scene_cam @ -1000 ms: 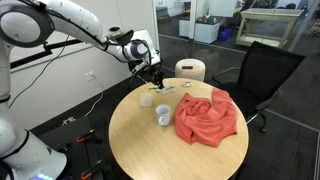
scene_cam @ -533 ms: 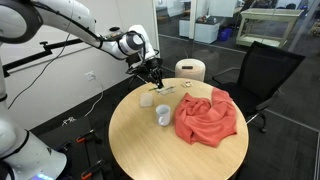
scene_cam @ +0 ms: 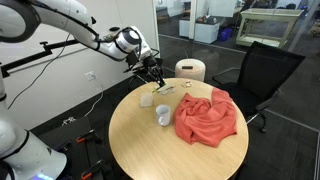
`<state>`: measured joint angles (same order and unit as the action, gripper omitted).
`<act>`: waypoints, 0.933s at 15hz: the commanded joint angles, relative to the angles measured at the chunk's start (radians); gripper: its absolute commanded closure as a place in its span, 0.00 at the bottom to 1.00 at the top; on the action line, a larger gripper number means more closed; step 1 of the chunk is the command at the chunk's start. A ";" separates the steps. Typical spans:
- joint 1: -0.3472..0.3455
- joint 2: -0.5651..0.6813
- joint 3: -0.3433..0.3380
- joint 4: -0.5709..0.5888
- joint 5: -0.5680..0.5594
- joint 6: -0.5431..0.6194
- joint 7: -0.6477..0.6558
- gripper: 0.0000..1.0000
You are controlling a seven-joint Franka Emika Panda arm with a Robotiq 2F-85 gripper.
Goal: Pick up the pen and put it in the cup
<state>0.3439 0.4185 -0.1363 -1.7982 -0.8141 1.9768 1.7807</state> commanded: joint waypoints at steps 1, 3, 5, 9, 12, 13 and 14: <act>-0.026 -0.010 0.043 -0.026 -0.114 -0.044 0.108 0.96; -0.040 -0.001 0.060 -0.036 -0.169 -0.045 0.159 0.96; -0.053 0.011 0.071 -0.047 -0.219 -0.043 0.215 0.96; -0.077 0.042 0.090 -0.064 -0.289 -0.049 0.342 0.96; -0.089 0.072 0.101 -0.068 -0.334 -0.054 0.427 0.96; -0.093 0.084 0.105 -0.066 -0.344 -0.055 0.445 0.96; -0.097 0.092 0.108 -0.065 -0.351 -0.057 0.460 0.96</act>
<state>0.2696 0.4971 -0.0575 -1.8603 -1.1276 1.9502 2.1749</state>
